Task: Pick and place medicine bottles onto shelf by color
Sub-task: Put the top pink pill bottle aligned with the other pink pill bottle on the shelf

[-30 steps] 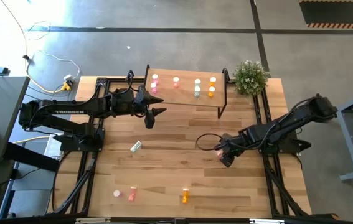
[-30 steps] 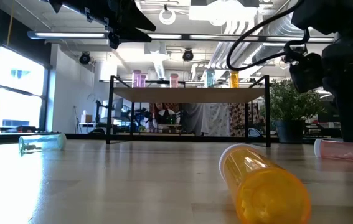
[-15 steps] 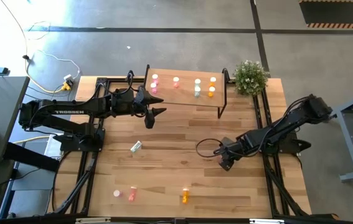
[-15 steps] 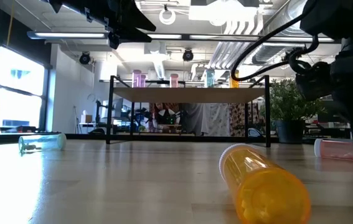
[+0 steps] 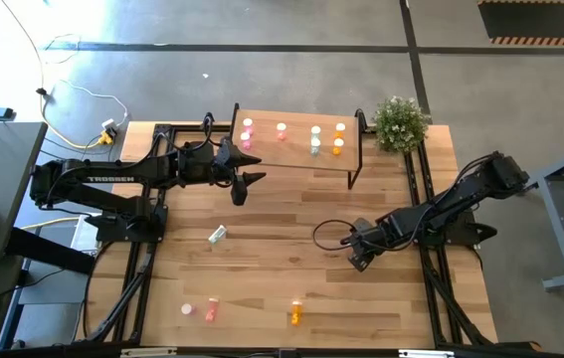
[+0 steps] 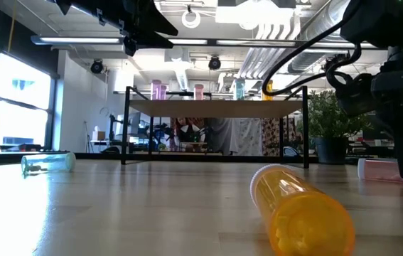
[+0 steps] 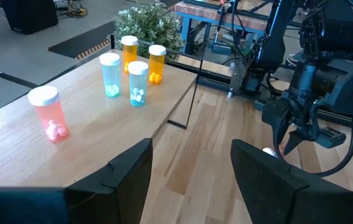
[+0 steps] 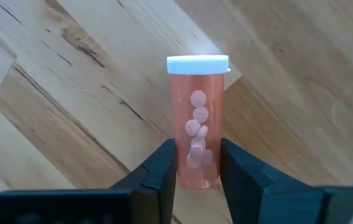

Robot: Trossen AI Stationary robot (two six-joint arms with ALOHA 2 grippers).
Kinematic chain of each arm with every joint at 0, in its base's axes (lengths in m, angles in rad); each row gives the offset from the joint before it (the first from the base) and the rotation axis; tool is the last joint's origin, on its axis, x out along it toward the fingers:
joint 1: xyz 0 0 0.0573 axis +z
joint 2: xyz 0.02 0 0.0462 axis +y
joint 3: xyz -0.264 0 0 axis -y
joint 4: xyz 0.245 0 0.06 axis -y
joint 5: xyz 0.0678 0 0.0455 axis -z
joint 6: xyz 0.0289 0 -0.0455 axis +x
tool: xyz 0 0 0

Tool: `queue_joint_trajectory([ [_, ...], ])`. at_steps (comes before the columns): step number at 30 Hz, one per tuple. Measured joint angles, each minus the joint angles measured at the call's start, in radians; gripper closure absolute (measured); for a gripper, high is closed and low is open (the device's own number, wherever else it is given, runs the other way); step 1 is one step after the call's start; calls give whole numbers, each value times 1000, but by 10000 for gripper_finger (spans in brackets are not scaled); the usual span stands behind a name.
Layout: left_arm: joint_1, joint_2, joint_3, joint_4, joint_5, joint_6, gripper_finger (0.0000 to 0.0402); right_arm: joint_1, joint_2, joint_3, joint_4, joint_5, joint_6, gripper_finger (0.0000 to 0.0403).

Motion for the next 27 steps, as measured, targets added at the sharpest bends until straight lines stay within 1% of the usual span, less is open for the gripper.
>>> queue_joint_trajectory([
  [5, 0, 0, 0, 0, 0, 0, 193, 0, 3, 16, -6, -1, -23, 315],
  [10, 0, 0, 0, 0, 4, -1, 193, 0, 4, 29, 59, -1, -51, 316],
  [14, 0, 0, 0, -6, 31, -47, 193, -18, 4, 28, 149, 3, -80, 316],
  [17, 0, 0, 0, -30, 77, -64, 193, -50, 4, 28, 232, 7, -133, 317],
  [19, 0, 0, 11, -76, 109, -80, 193, -75, 3, 28, 282, 9, -165, 317],
  [24, 3, 1, 102, -292, 141, -79, 193, -137, 3, 28, 433, 10, -267, 317],
  [27, 3, 1, 152, -354, 155, -79, 193, -176, 3, 28, 532, 6, -332, 317],
])
